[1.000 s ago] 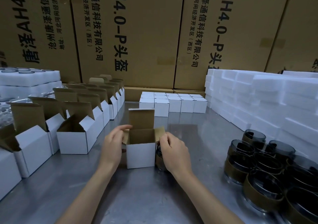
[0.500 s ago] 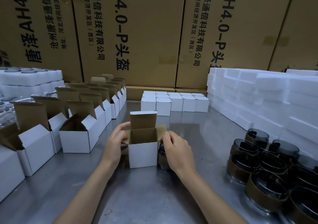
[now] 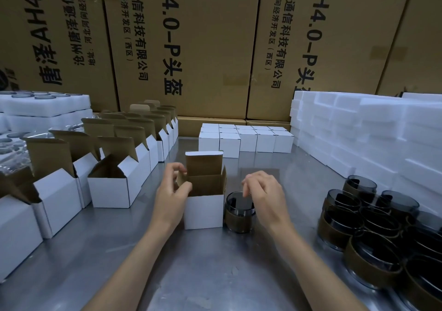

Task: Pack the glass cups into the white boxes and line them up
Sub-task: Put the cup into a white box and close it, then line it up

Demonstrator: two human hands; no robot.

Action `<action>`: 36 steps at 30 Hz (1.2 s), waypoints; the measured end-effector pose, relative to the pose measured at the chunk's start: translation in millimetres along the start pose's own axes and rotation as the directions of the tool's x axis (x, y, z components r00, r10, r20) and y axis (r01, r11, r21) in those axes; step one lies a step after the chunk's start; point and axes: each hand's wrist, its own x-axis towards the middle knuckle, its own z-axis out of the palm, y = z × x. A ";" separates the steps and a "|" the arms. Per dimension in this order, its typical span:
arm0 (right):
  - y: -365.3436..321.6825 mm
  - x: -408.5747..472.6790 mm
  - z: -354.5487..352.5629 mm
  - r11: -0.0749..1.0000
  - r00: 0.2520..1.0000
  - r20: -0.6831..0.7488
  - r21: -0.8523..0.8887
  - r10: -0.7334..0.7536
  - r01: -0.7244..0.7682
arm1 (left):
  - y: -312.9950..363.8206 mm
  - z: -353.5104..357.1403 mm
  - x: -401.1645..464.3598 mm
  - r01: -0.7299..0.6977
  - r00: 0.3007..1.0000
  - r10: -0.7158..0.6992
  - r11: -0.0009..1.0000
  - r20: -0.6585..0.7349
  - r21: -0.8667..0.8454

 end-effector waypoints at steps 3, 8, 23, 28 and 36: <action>3.3 4.0 -4.9 0.999 0.977 0.212 -0.043 -0.006 0.016 | 0.6 0.4 0.3 -0.014 1.000 0.013 0.999 0.025 0.034; 11.7 4.4 -6.9 0.979 0.909 0.416 -0.181 -0.011 0.095 | 6.6 1.2 -1.9 -0.017 0.998 0.014 0.998 0.065 0.057; -20.6 5.2 -15.6 0.923 0.899 -0.219 -0.163 -0.379 0.349 | 3.6 2.0 -2.1 -0.033 0.996 0.025 0.995 0.090 0.092; -40.3 -11.3 10.4 0.836 0.817 -0.187 -0.191 -0.545 0.514 | 5.2 3.8 -2.9 -0.056 0.995 0.052 0.997 0.086 0.048; -35.1 -17.4 29.2 0.852 0.836 -0.177 -0.185 -0.519 0.490 | 4.8 3.5 -2.9 -0.067 0.995 0.068 0.998 0.078 -0.005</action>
